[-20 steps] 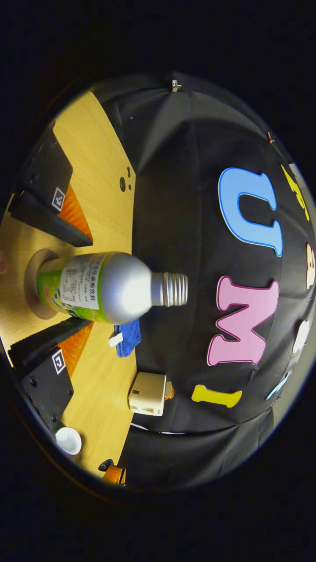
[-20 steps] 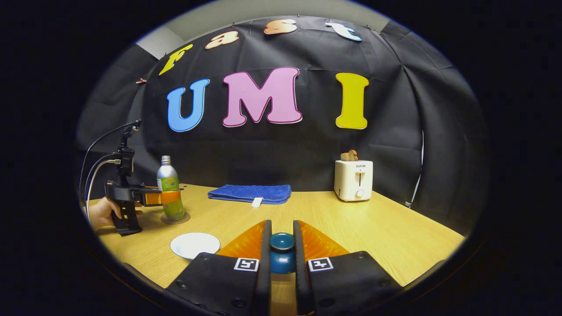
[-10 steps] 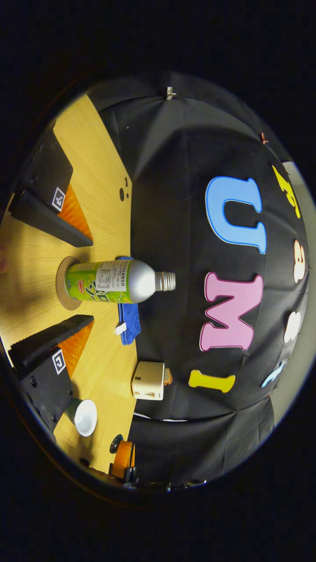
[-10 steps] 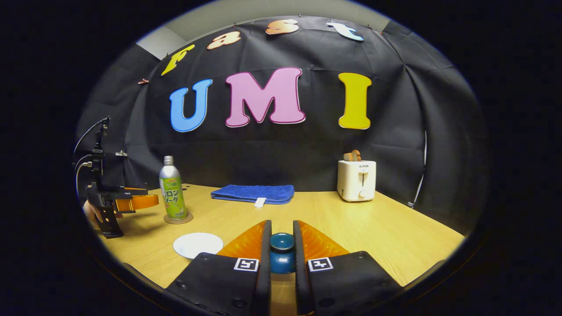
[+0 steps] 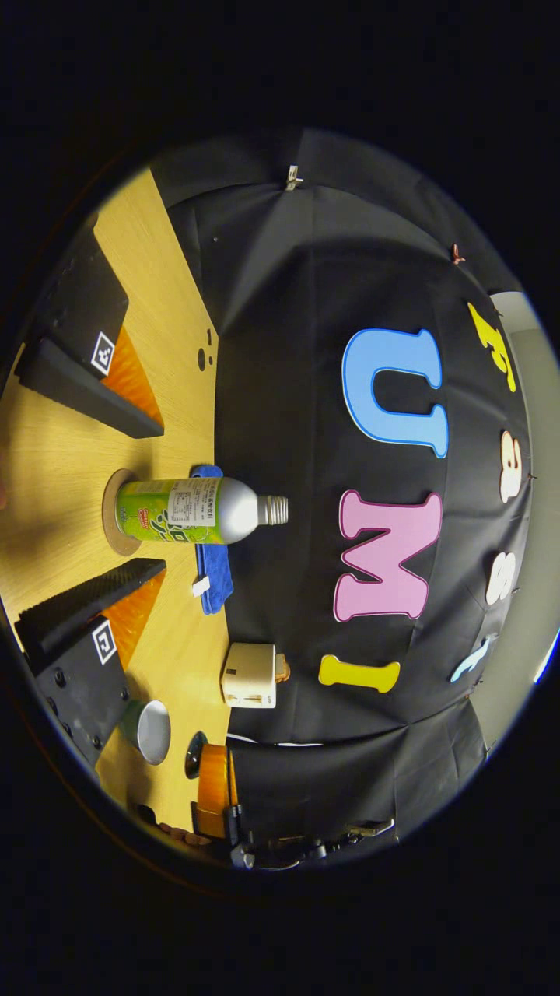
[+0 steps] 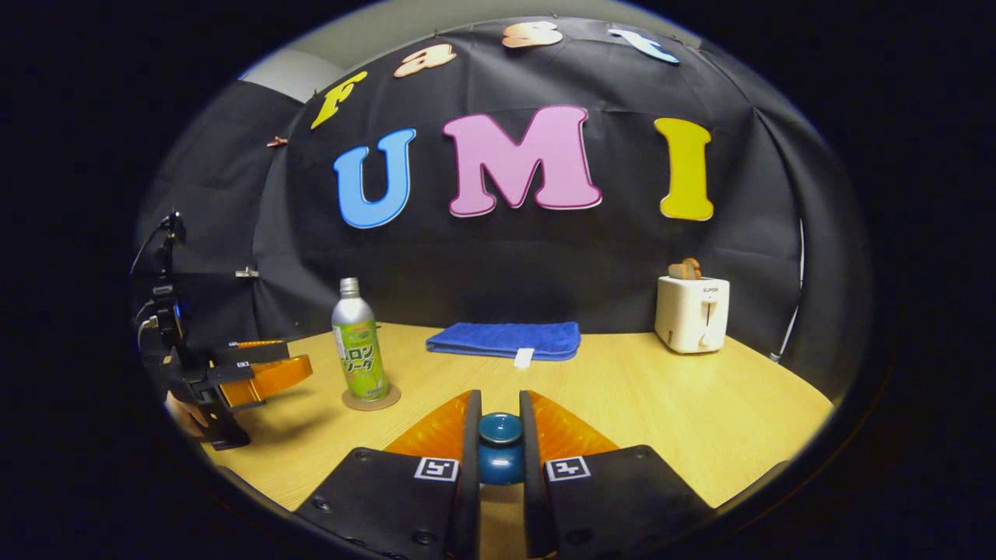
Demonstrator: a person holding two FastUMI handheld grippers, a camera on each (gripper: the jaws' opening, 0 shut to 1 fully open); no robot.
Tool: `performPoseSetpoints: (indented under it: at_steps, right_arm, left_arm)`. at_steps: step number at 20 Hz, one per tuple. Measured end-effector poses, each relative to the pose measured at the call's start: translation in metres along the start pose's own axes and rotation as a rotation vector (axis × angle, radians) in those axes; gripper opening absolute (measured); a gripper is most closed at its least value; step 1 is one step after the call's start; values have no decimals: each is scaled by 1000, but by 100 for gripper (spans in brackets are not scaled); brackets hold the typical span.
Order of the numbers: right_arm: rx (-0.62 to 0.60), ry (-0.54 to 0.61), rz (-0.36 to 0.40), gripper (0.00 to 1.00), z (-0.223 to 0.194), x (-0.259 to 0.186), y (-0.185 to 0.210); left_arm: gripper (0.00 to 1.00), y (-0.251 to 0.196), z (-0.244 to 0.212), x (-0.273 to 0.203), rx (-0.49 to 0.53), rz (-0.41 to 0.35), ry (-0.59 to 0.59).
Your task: Open the teacup lid with one hand, grasp the water bottle and pour water into the teacup with the other hand; after pouring, place the water bottle on the coaster and then close the teacup lid.
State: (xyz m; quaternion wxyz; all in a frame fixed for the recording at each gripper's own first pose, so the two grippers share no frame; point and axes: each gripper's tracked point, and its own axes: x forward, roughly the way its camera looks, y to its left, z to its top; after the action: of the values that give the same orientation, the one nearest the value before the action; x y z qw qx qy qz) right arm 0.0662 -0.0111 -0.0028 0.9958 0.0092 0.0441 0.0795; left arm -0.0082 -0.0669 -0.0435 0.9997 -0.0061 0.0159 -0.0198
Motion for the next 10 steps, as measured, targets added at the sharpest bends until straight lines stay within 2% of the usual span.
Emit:
performPoseSetpoints:
  at_steps: [3, 6, 8, 9, 10]
  right_arm:
    - [-17, 47, 43, 26, -15, 7, 23]
    - [-39, 108, 28, 26, -31, 13, 29]
    - [-53, 111, 37, 27, -30, 13, 36]
    - [-61, 115, 36, 31, -30, 12, 36]
    - [-69, 116, 33, 28, -30, 12, 37]
  left_arm:
    - [98, -1, 0, 1, 0, 1, -1]
    - [98, -2, -2, 0, 1, -2, 0]
    - [98, -1, -1, 0, 0, -2, -1]
    - [98, -1, -1, 2, 0, -2, -1]
    - [98, -1, -1, 2, 0, -3, -1]
